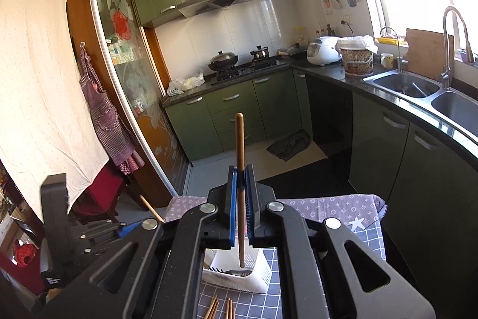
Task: Organize utensils
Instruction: 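Carry both chopsticks into the white holder and open both grippers, then move both open grippers back toward the loose chopsticks on the cloth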
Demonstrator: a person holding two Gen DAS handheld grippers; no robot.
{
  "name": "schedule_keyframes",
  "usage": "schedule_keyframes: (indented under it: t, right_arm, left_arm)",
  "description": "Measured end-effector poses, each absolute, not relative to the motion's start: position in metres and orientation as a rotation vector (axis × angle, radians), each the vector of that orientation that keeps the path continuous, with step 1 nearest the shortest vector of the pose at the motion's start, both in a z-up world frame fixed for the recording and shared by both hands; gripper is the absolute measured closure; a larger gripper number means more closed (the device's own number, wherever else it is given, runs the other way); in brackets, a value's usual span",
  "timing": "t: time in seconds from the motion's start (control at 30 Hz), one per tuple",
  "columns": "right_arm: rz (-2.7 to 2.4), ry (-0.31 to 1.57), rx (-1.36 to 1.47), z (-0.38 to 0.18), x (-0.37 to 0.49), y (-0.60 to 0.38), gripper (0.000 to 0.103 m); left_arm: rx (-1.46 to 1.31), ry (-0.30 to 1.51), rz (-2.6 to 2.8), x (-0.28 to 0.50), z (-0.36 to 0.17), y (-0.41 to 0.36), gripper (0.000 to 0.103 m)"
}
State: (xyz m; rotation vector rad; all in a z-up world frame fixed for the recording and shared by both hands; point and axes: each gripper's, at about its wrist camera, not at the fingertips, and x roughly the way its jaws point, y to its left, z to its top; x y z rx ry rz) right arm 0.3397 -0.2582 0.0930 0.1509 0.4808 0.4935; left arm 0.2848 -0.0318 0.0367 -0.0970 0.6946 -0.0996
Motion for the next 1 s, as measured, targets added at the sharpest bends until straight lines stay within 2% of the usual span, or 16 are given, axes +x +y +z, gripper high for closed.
schedule_keyframes:
  t: [0.13, 0.3, 0.47, 0.57, 0.73, 0.83, 0.97, 1.0]
  right_arm:
    - [0.490, 0.524, 0.112, 0.066, 0.348, -0.243, 0.097]
    - [0.486, 0.548, 0.054, 0.041, 0.347, -0.226, 0.097]
    - [0.481, 0.568, 0.016, 0.021, 0.344, -0.215, 0.096]
    - [0.485, 0.565, 0.003, 0.016, 0.341, -0.212, 0.091]
    - [0.496, 0.542, -0.005, 0.022, 0.329, -0.213, 0.090]
    - [0.507, 0.502, -0.010, 0.032, 0.308, -0.222, 0.078]
    - [0.513, 0.455, -0.011, 0.041, 0.271, -0.245, 0.076]
    - [0.510, 0.451, -0.015, 0.040, 0.263, -0.252, 0.072]
  left_arm:
    - [-0.107, 0.689, -0.109, 0.268, 0.039, -0.027, 0.072]
    - [-0.107, 0.717, -0.127, 0.242, 0.035, -0.026, 0.070]
    - [-0.099, 0.770, -0.139, 0.218, 0.023, -0.025, 0.062]
    - [-0.086, 0.788, -0.129, 0.208, 0.017, -0.025, 0.062]
    - [-0.090, 0.821, -0.117, 0.198, 0.007, -0.020, 0.060]
    - [-0.086, 0.843, -0.122, 0.193, 0.001, -0.020, 0.060]
    - [-0.082, 0.885, -0.132, 0.187, -0.011, -0.022, 0.059]
    - [-0.081, 0.896, -0.133, 0.186, -0.013, -0.022, 0.058]
